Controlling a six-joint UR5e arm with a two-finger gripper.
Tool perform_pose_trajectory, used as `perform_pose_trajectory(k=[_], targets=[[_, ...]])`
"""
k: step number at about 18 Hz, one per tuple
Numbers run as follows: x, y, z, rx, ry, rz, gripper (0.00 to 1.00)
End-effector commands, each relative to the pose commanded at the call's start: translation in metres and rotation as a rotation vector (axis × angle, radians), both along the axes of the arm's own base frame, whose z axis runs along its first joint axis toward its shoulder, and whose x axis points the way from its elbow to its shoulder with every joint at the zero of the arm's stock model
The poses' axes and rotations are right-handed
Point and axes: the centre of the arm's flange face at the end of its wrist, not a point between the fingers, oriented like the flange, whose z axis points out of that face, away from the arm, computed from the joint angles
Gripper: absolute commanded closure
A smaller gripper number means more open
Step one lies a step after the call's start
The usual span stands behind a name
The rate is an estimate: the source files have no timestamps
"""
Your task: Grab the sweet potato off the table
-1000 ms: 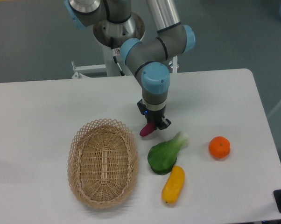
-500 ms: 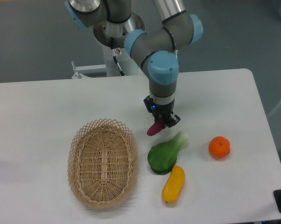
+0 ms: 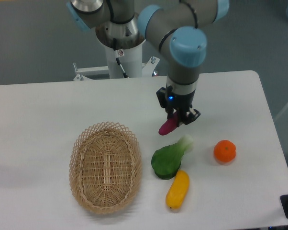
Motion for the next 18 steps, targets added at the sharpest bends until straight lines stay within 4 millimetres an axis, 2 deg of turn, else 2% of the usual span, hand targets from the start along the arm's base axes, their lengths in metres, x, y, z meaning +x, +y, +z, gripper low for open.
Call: perform_pose_trajectory(k=[4, 18], targets=[[-0.011, -0.004, 0.022, 0.042, -0.003, 0.02, 0.6], [-0.012, -0.004, 0.023, 0.048, 0.004, 0.025, 0.59]])
